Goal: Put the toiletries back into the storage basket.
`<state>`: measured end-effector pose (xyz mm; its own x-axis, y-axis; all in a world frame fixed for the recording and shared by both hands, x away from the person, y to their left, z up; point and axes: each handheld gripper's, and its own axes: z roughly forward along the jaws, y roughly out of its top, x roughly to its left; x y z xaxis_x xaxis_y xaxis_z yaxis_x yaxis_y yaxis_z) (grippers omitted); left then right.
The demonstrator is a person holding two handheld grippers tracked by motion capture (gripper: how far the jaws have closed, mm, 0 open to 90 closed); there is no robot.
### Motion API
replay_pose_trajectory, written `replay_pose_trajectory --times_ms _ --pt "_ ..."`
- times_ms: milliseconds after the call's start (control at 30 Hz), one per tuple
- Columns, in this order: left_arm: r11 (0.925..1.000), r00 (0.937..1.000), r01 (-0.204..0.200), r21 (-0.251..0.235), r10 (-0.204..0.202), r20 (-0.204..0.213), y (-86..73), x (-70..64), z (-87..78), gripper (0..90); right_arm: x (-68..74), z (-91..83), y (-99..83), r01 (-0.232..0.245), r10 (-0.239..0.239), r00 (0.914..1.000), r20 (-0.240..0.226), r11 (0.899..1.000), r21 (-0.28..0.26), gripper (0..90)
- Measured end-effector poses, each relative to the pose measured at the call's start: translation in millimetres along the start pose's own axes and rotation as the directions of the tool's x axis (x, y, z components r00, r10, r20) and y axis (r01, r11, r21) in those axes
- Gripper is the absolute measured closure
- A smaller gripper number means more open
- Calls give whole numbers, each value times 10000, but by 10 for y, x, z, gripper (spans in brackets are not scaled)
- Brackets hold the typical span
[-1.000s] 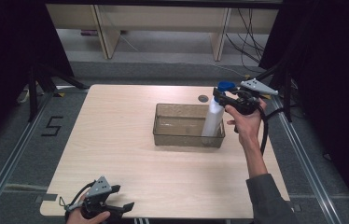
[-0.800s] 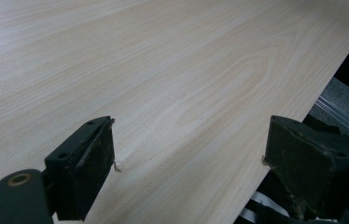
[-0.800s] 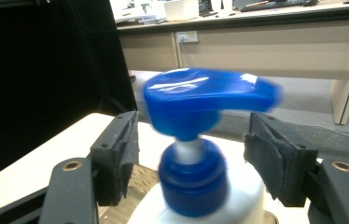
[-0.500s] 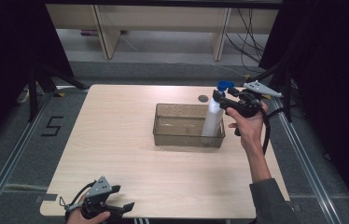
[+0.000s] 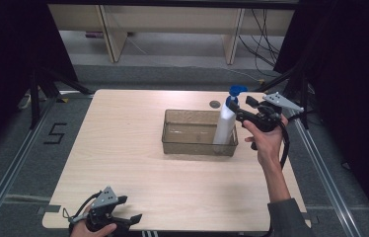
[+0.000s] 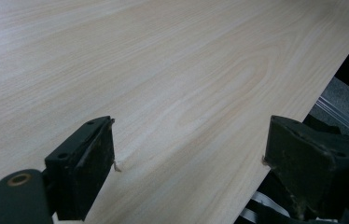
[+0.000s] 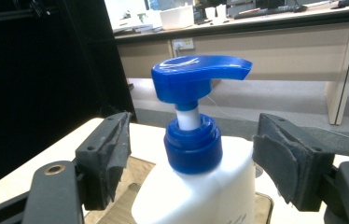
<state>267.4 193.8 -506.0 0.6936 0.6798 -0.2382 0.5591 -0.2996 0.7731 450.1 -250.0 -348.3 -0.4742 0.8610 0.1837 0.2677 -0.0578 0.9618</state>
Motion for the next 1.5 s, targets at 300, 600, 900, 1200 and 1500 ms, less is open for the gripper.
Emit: replay_pose_trajectory --times_ms 300,600,900,1200,1500 --pt "10000 10000 -10 -8 10 -14 0 1 1 152 56 -126 -77 114 -115 9999 -96 9998 -147 275" --pt "10000 10000 16 -28 -16 -30 1 0 1 152 134 -249 -176 19 -20 9999 -144 10000 -82 274" --pt "10000 10000 -38 12 38 -11 5 -3 -4 152 181 -373 -288 -76 80 9991 -423 9999 99 275" --pt "9999 9999 -100 -117 102 106 6 -21 -2 152 203 -404 -364 2 8 9993 -383 9997 249 276" --pt "9999 9999 -102 -54 102 66 7 -13 -6 152 225 -457 -419 -169 185 9984 -541 9994 289 272"
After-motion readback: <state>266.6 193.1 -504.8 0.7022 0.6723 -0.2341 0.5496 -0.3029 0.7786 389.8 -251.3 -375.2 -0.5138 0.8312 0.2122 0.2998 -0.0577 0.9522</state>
